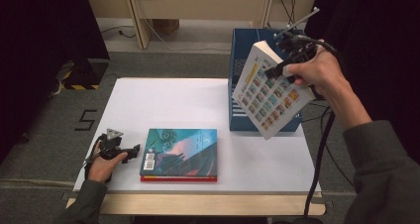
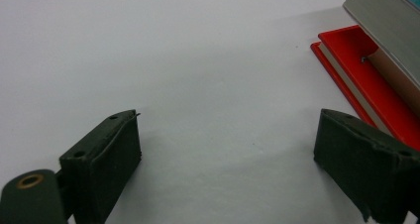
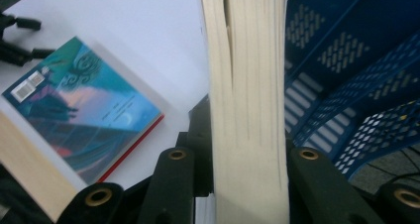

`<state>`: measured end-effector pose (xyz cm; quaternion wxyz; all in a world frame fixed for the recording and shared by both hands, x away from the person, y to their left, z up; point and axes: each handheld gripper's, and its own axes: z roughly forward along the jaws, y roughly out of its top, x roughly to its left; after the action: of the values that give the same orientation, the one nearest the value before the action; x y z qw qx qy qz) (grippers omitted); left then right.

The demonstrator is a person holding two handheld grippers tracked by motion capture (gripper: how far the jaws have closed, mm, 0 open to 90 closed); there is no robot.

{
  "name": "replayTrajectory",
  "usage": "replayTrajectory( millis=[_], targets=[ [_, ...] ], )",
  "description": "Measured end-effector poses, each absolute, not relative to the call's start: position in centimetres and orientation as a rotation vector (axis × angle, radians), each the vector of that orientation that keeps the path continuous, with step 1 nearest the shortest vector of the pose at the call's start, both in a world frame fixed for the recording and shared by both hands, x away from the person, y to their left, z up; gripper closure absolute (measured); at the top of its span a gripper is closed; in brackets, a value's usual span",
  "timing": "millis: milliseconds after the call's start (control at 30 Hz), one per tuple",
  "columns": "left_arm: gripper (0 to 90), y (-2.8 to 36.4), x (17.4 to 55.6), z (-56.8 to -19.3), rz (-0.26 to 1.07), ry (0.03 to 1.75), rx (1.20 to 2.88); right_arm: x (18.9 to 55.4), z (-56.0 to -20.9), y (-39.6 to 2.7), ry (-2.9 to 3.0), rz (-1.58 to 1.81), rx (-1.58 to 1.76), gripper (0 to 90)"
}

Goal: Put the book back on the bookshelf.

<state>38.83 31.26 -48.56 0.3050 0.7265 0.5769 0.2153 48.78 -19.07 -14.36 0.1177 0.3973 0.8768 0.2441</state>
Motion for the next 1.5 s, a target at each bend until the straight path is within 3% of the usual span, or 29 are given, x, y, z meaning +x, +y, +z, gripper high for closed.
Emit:
replayTrajectory(
  millis=[700, 1500],
  targets=[
    [9.9, 31.2, 38.8, -48.6, 0.572, 1.526, 1.923, 55.9, -13.8, -18.1, 2.406, 0.756, 1.342, 73.7],
    [9.9, 31.2, 38.8, -48.6, 0.572, 1.526, 1.924, 61.9, -17.0, -15.8, 2.348, 0.696, 1.505, 73.6]
  ],
)
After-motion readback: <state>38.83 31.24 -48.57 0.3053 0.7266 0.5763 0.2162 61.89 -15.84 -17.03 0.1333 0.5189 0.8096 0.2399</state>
